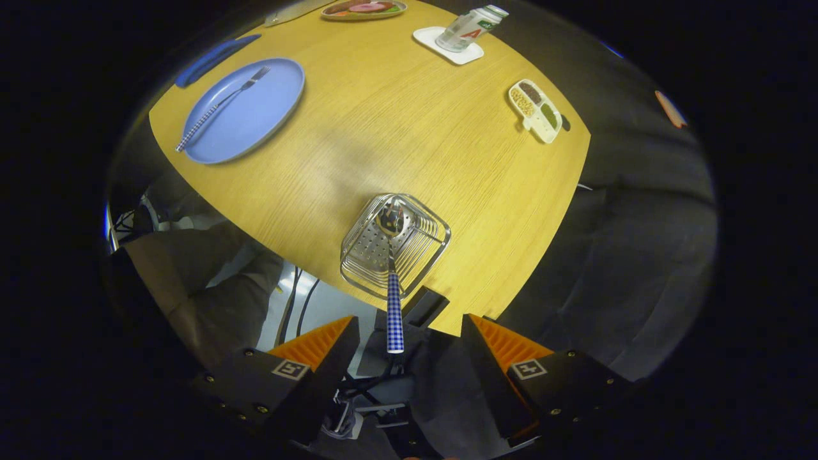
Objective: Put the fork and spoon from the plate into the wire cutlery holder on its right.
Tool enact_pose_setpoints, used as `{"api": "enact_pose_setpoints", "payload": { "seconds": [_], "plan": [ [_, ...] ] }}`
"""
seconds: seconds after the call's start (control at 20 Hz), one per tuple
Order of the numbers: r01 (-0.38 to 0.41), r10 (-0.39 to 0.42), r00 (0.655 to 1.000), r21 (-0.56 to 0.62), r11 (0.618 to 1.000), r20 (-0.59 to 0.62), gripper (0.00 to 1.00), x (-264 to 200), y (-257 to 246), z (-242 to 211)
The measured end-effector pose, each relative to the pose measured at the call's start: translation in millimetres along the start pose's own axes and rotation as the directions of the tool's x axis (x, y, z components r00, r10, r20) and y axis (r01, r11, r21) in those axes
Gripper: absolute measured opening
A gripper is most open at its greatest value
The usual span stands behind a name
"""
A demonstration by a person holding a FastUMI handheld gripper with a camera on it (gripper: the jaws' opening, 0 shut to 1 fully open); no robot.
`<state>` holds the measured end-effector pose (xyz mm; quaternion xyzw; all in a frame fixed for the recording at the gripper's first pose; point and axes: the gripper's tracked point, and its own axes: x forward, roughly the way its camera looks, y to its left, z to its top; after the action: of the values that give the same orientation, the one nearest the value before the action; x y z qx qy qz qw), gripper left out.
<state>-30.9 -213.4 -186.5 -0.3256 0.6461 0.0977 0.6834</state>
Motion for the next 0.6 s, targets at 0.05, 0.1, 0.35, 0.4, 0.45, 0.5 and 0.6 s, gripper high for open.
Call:
{"api": "enact_pose_setpoints", "payload": {
  "seconds": [0.05, 0.1, 0.35, 0.4, 0.45, 0.5, 0.6],
  "plan": [
    [0.010, -0.011, 0.999, 0.035, 0.999, 0.040, 0.97, -3, 2, 3],
    [0.024, -0.029, 0.996, 0.069, 0.997, 0.079, 0.97, -10, 2, 7],
    [-0.019, -0.031, 0.967, 0.194, 0.981, 0.251, 0.97, -42, 34, 24],
    [-0.061, -0.007, 0.953, 0.214, 0.975, 0.304, 0.97, -46, 46, 34],
    [-0.094, 0.005, 0.935, 0.237, 0.967, 0.354, 0.97, -50, 56, 43],
    [-0.112, -0.002, 0.920, 0.268, 0.957, 0.391, 0.97, -54, 60, 51],
    [-0.125, -0.041, 0.883, 0.318, 0.940, 0.468, 0.97, -64, 65, 66]
  ]
}}
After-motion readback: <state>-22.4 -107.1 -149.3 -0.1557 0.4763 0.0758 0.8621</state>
